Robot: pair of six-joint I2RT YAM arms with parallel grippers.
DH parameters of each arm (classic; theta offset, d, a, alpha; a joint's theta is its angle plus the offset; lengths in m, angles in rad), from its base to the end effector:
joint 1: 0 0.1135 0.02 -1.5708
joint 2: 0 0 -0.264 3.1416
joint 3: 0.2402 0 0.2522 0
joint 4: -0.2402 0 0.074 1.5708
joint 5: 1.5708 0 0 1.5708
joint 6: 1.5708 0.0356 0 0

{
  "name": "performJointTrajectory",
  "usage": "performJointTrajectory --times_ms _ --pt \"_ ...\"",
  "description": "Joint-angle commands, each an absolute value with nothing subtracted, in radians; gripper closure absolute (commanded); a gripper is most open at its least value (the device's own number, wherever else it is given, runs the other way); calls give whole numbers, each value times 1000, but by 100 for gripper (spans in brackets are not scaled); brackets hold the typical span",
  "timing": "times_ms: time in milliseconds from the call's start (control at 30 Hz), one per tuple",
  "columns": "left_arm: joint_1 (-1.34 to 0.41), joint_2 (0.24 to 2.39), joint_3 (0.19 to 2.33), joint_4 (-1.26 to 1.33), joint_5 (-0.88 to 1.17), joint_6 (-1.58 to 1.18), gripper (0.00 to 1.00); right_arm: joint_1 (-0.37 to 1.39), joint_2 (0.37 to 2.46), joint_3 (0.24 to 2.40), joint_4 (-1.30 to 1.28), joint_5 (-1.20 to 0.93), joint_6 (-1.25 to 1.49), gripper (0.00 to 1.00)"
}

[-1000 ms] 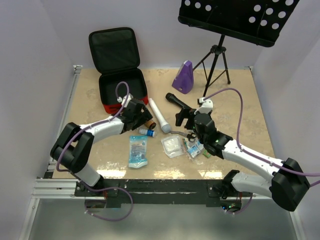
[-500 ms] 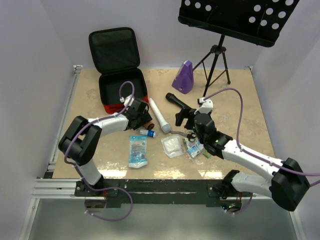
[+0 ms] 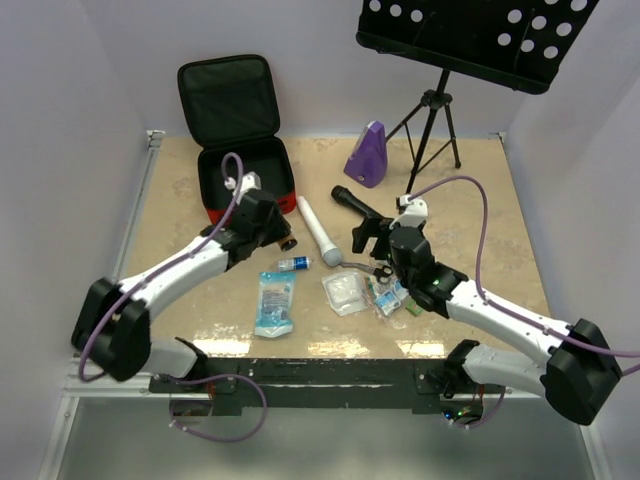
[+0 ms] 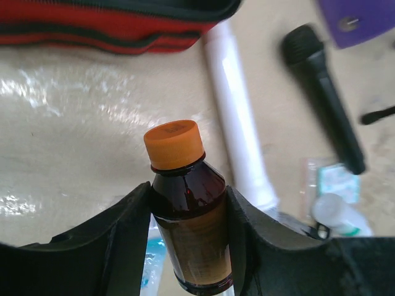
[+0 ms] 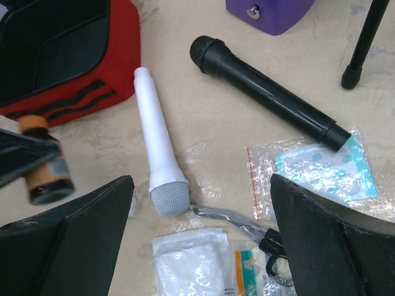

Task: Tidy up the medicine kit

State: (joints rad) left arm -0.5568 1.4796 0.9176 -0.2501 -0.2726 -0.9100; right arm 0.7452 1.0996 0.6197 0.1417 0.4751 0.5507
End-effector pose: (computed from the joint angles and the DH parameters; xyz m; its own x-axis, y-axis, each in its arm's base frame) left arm 0.2680 -0.1555 0.2181 -0.6558 -0.4874 -0.5765 -0.2705 0.8647 -0.4232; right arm 0.1910 0.1540 0.2538 -0.3574 0.3034 -0.8833 -0.1160 0.9240 0.3643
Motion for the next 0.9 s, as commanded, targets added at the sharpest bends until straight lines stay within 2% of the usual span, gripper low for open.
performJointTrajectory --times_ms 0,200,400,667,867 --pt "-522 1276 998 -273 -308 -750 75 742 1051 678 132 465 558 2" --pt "-330 1442 1244 -319 -210 -494 76 742 1065 684 156 454 555 2" --pt "-308 1768 1474 -299 -248 -246 76 742 1109 695 179 430 554 3" --pt "-285 2072 1742 -265 -317 -224 78 742 1132 692 193 403 542 3" --pt "-282 2190 1812 -247 -302 -207 81 742 1138 684 187 379 541 3"
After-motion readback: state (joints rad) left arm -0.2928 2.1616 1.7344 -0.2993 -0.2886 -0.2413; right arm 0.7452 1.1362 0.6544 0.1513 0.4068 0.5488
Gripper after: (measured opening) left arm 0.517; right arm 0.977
